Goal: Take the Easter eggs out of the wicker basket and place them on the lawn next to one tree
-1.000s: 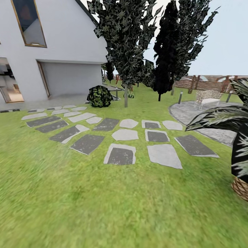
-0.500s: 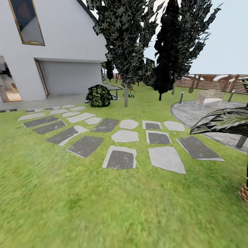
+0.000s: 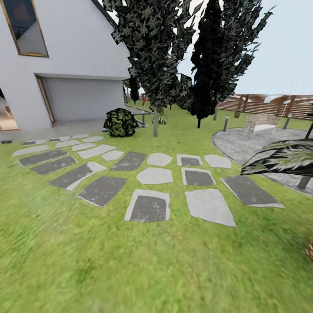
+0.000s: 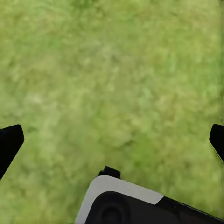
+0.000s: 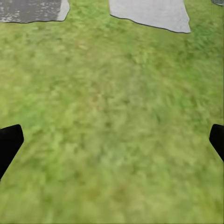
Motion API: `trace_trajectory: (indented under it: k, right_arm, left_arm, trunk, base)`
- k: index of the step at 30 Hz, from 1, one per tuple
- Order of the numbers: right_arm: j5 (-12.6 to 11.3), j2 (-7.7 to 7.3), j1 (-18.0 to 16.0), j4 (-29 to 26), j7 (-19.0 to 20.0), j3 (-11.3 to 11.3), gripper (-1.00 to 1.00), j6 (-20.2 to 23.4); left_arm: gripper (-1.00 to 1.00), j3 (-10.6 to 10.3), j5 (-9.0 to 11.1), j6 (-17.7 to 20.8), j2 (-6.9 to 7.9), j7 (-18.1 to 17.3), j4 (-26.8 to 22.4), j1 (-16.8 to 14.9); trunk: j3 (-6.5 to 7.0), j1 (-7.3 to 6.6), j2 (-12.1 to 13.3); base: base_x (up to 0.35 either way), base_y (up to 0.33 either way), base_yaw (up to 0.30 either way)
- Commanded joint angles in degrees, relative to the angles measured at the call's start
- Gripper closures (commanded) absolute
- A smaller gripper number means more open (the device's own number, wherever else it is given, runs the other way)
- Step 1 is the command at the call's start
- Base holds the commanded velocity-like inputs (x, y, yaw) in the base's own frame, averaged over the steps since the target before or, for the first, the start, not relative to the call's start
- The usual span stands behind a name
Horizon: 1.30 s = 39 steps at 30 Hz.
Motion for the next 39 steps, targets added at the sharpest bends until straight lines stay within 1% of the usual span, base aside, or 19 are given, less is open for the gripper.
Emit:
trace_trajectory:
  k: [1,16,21,24,28,30,34,39]
  right_arm:
    - [0.0,0.00,0.0,0.0,-0.1,0.0,-1.00,-0.2]
    - [0.0,0.13,0.0,0.0,-0.4,0.0,-1.00,-0.2]
    - [0.0,0.69,0.0,-0.1,-2.0,0.1,-1.00,-0.3]
    - [0.0,0.94,0.0,-0.1,-3.1,0.1,-1.00,-1.7]
    - [0.0,1.03,0.0,-0.1,-5.3,0.1,-1.00,-3.4]
    - [0.2,1.01,0.0,-0.1,-7.2,0.2,-1.00,-4.0]
    - [0.2,0.86,0.0,-0.1,-8.2,0.3,-1.00,-4.6]
    - [0.2,0.86,0.0,0.0,-8.5,0.3,-1.00,-4.8]
  left_arm:
    - [-1.00,0.0,0.2,0.0,0.00,0.0,-0.1,0.0]
    - [-1.00,0.0,0.1,0.0,-0.22,0.3,-0.1,0.0]
    - [-1.00,0.0,0.0,0.0,-0.20,0.4,-0.1,0.0]
    - [-1.00,0.0,0.0,0.0,-0.18,0.4,-0.1,0.0]
    - [-1.00,0.0,0.0,0.0,-0.24,0.4,-0.1,0.0]
    - [-1.00,-0.1,0.0,0.0,-0.31,0.4,-0.1,0.0]
    - [-1.00,-0.1,0.0,0.0,-0.27,0.4,-0.1,0.0]
    - [-1.00,-0.1,0.0,0.0,-0.27,0.4,-0.1,0.0]
  trunk:
    - [-0.11,0.07,-0.1]
    - [-0.10,0.07,-0.1]
    - [-0.10,0.07,-0.1]
    - [-0.10,0.07,-0.1]
    - [-0.10,0.07,-0.1]
    - [-0.10,0.07,-0.1]
    - [-0.10,0.07,-0.1]
    - [-0.10,0.07,-0.1]
  base:
    - [0.335,0.000,-0.006]
    - [0.335,0.000,-0.001]
    - [0.335,0.000,0.000]
    - [0.335,0.000,0.000]
    - [0.335,0.000,0.000]
    - [0.335,0.000,0.000]
    - [0.335,0.000,0.000]
    - [0.335,0.000,0.000]
